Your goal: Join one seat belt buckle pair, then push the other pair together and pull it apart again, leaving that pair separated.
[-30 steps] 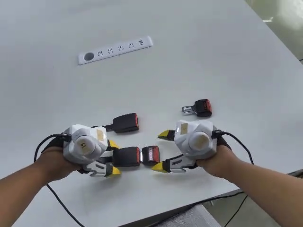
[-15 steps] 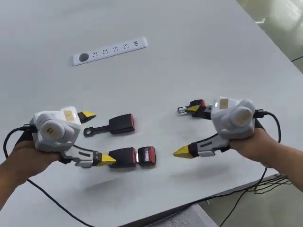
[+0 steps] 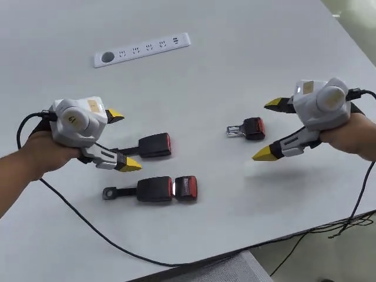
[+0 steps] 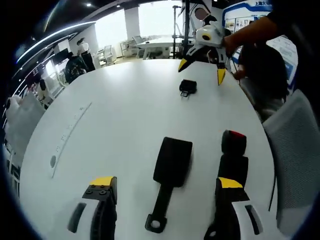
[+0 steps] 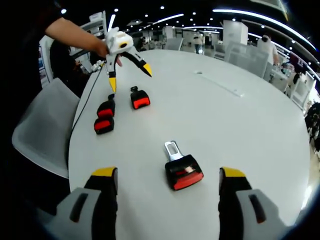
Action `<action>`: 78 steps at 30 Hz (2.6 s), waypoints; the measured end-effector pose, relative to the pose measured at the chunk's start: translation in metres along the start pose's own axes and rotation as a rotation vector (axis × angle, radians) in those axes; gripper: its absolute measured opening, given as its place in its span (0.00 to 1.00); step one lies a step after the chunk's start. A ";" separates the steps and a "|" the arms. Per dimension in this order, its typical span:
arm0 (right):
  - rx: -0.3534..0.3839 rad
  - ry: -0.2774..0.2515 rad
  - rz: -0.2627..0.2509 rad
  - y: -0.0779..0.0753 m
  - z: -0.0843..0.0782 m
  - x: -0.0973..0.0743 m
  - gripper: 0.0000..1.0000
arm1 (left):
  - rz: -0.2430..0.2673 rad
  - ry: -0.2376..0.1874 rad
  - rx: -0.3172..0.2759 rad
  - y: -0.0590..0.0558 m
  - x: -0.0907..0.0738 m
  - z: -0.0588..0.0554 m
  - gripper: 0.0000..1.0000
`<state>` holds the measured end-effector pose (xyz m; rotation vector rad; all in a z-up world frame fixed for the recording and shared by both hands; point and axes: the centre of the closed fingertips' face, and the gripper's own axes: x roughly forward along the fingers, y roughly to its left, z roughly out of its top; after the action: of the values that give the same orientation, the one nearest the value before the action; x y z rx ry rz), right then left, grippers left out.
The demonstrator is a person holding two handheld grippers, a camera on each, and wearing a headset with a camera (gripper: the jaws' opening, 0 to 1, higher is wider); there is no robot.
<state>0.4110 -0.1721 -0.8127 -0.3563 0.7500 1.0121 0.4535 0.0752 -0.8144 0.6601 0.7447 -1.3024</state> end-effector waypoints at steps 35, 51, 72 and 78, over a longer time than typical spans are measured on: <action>-0.217 0.134 0.156 -0.018 -0.023 0.025 0.37 | -0.119 0.008 0.100 -0.001 0.041 -0.003 0.35; -0.215 0.072 0.183 -0.018 -0.020 0.028 0.34 | -0.127 0.029 0.115 -0.003 0.041 -0.003 0.33; -0.169 -0.036 0.187 0.011 0.029 0.083 0.33 | -0.124 0.044 0.108 -0.003 0.042 -0.005 0.33; -0.145 -0.044 0.184 0.018 0.046 0.101 0.33 | -0.136 0.052 0.129 -0.003 0.042 -0.006 0.33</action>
<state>0.4458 -0.0724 -0.8503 -0.3938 0.6806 1.2482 0.4546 0.0538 -0.8515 0.7600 0.7626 -1.4714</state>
